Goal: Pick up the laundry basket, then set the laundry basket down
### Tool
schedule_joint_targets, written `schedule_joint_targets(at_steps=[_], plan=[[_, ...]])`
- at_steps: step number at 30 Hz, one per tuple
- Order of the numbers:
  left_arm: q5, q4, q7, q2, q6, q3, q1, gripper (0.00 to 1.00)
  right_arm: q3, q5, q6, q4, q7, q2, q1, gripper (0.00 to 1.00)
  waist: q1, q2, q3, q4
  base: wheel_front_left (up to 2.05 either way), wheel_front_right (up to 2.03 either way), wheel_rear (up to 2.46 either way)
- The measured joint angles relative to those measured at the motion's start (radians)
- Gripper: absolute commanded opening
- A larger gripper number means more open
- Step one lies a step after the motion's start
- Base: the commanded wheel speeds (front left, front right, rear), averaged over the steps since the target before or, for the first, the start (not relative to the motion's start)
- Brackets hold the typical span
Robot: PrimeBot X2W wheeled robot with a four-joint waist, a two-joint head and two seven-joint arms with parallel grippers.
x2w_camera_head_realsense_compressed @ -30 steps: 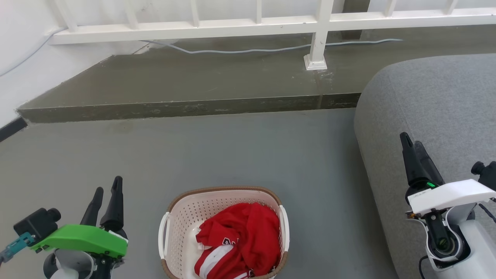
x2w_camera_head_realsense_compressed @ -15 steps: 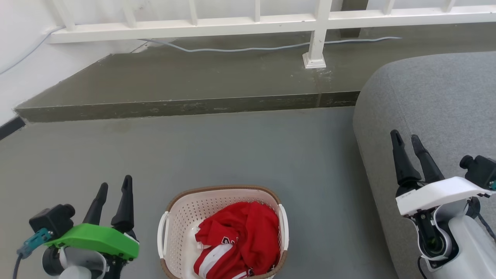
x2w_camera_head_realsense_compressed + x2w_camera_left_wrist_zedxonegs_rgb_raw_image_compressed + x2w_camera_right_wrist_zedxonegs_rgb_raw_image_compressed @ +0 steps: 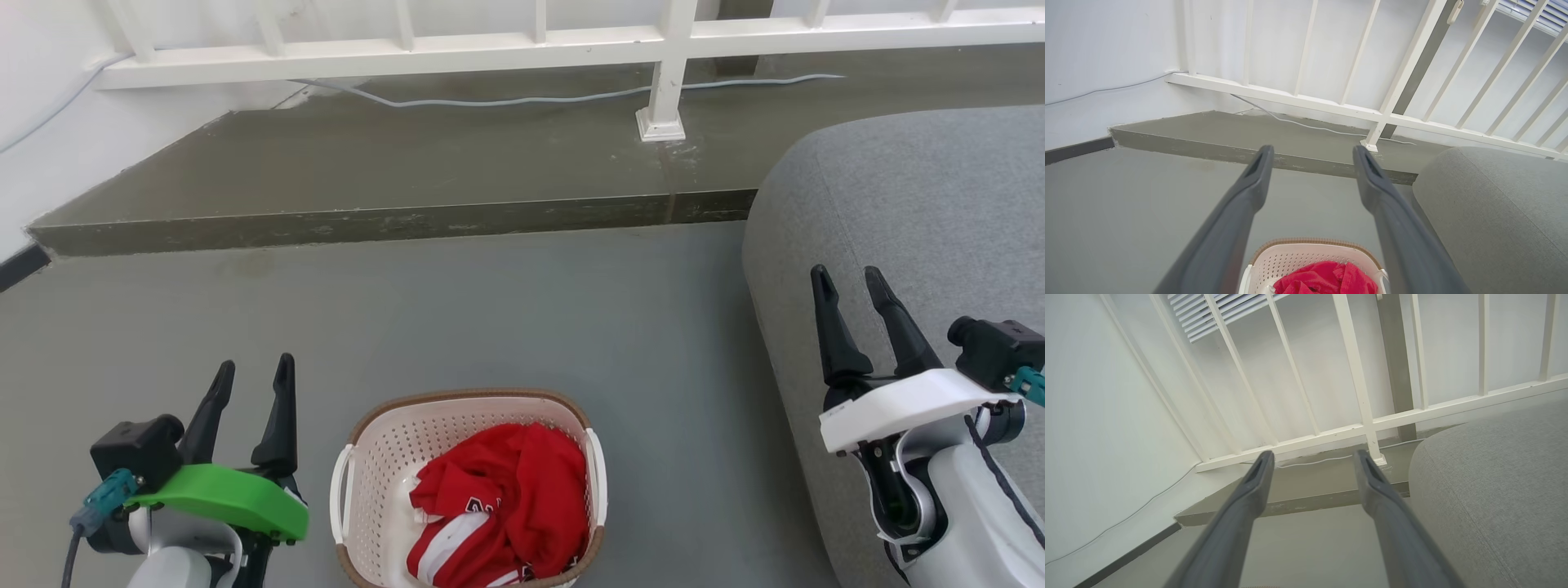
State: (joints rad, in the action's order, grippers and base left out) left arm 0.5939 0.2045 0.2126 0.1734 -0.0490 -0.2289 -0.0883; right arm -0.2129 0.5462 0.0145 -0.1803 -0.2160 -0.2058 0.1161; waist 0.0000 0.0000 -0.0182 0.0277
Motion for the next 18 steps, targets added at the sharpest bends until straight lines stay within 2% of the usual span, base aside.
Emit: schedule_joint_targets(at_steps=[13,18], plan=[[-0.158,-0.016,0.039,-0.001,-0.001,-0.007,-0.015,1.0,-0.012,-0.177,-0.016,-0.001,-0.035,0.0,0.018,1.0,0.0,0.0,-0.002,0.002,0.0,0.0,0.0],[-0.177,-0.016,0.039,-0.006,-0.004,-0.005,-0.015,1.0,-0.008,-0.181,-0.016,-0.006,-0.036,0.004,0.02,1.0,0.0,0.0,-0.001,0.002,0.0,0.0,0.0]])
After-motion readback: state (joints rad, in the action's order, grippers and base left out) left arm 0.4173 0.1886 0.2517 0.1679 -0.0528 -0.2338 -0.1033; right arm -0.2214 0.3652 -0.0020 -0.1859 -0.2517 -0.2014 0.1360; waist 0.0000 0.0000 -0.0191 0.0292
